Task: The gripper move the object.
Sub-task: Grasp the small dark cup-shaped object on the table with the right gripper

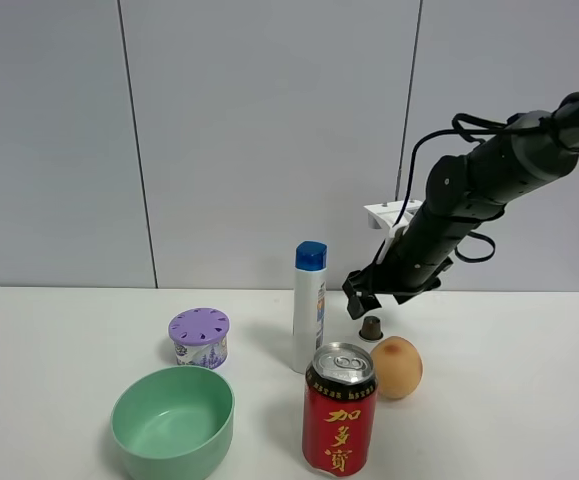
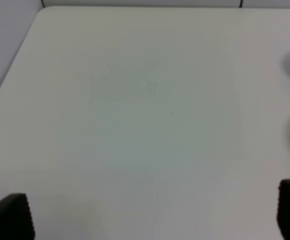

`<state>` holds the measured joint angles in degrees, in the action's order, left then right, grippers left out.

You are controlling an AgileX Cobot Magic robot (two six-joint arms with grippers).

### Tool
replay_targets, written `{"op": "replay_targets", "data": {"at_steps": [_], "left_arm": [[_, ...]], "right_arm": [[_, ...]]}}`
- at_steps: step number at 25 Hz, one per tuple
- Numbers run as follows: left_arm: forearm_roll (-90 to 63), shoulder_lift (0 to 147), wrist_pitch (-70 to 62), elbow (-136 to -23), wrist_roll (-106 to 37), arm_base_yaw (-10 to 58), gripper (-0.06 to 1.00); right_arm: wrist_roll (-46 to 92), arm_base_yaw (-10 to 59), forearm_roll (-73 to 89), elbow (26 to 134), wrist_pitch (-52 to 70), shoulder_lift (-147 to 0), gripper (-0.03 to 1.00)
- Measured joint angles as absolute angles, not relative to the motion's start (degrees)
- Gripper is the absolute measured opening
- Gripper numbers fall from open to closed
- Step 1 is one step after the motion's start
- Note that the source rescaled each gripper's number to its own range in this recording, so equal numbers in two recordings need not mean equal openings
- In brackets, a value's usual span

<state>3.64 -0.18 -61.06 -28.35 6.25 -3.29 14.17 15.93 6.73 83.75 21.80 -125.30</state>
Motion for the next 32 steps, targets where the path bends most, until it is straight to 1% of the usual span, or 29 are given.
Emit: {"op": "replay_targets", "data": {"at_steps": [16,32], "left_arm": [[3.6,-0.2,-61.1,-28.4,6.3,-3.3,1.00],[3.6,-0.2,-61.1,-28.4,6.3,-3.3,1.00]], "right_arm": [[11.3,17.4,6.8,83.8,20.1,-125.7,0.69],[10.7,17.9,6.9,83.8,22.1,-128.4,0.69]]}}
